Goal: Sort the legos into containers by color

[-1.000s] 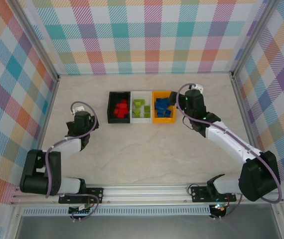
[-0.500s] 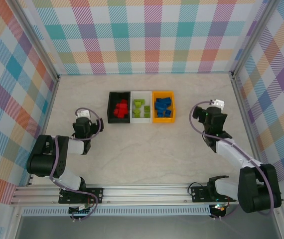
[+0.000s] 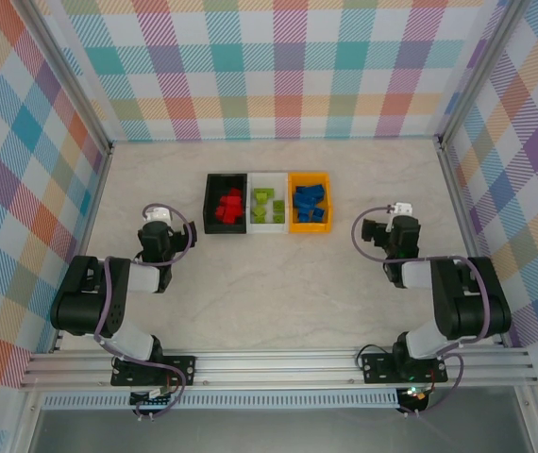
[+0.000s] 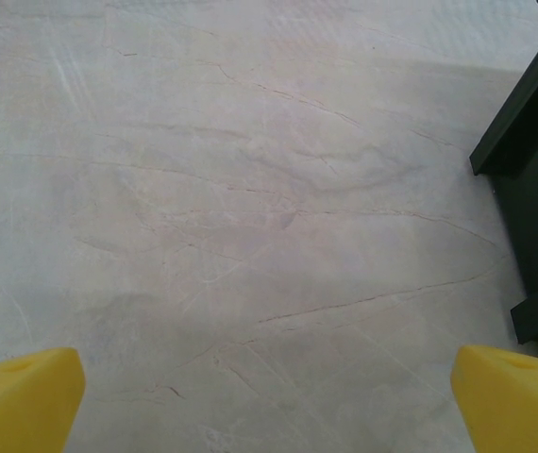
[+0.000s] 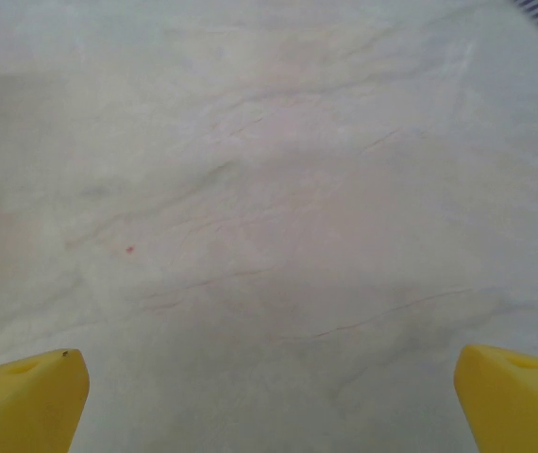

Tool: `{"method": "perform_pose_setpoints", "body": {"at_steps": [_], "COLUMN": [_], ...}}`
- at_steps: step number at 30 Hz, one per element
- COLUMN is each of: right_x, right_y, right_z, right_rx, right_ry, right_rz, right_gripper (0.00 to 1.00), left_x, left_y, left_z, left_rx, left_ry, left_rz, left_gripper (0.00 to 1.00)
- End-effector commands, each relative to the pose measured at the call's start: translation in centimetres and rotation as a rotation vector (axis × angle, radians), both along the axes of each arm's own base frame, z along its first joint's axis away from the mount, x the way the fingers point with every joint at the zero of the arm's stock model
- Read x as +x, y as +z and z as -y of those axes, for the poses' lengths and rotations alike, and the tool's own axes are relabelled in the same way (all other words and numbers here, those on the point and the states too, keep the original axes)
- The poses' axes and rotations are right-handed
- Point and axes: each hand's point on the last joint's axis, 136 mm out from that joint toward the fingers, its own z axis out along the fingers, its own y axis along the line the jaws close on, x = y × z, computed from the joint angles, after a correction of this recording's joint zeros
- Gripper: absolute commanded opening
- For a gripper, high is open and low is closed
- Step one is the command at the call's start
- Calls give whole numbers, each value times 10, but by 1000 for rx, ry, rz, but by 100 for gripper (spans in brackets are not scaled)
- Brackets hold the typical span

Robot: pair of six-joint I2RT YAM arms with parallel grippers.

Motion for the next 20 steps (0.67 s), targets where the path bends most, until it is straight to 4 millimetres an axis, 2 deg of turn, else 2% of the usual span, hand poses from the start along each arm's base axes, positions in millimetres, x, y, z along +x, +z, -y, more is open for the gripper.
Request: {"method": "perform_pose_setpoints", "body": {"at_steps": [1, 20], "right_x": [12, 12], "right_y": [27, 27], "right_z": [-7, -7], "right_rx": [21, 21], "right_ry": [58, 58], "right_rz": [129, 131], "right_gripper": [100, 100], "left_x": [8, 9], "left_y": [14, 14], "left_z": [5, 6], "left_rx": [6, 8], "left_ry": [-21, -24], "left_rz": [47, 45], "left_gripper": [100, 100]}}
